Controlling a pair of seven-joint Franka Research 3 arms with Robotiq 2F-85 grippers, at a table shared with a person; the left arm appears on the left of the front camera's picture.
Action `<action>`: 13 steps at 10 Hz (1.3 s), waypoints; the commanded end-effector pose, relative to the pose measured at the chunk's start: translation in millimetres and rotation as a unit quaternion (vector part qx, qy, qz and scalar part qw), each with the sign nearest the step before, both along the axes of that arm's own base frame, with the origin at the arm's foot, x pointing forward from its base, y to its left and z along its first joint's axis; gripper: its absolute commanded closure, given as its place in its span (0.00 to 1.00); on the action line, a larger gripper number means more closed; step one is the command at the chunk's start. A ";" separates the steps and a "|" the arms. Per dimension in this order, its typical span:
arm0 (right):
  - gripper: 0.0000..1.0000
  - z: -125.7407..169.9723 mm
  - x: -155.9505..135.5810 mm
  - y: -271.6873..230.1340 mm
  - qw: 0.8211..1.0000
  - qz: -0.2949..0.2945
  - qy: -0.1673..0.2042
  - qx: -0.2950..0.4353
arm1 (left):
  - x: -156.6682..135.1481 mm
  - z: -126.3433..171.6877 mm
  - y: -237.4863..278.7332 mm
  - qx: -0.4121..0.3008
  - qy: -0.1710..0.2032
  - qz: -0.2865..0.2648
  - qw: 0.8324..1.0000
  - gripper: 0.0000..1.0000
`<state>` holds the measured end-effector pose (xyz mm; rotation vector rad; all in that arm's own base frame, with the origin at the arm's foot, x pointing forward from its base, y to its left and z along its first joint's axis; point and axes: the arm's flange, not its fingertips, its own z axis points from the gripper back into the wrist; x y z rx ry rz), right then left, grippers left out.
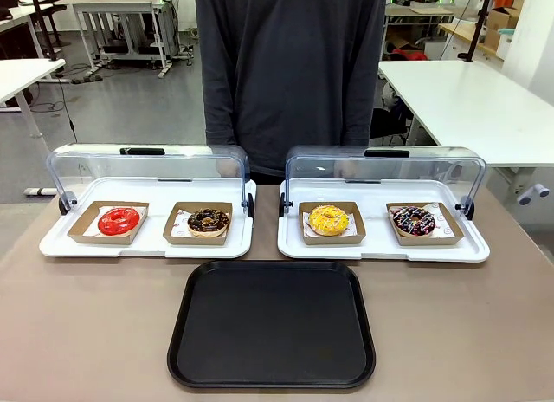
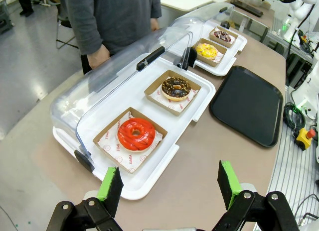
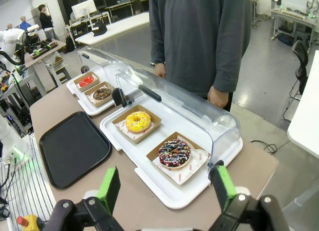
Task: Move the third donut from the left to the tray.
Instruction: Pick up the Paper togo box containing the Donut indicated by the person and place it on the Handle tray.
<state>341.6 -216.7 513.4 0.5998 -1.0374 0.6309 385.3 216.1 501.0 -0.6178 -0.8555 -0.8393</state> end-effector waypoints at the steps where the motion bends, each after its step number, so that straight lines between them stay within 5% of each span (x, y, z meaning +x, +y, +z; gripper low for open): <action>1: 0.00 1.5 1.5 0.3 1.000 0.001 -0.007 0.000 | -0.7 1.4 -0.4 0.000 0.000 0.000 1.000 0.00; 13: 0.00 1.5 1.5 0.3 1.000 0.001 -0.007 0.000 | -0.7 1.4 -0.4 0.000 0.000 0.000 1.000 0.00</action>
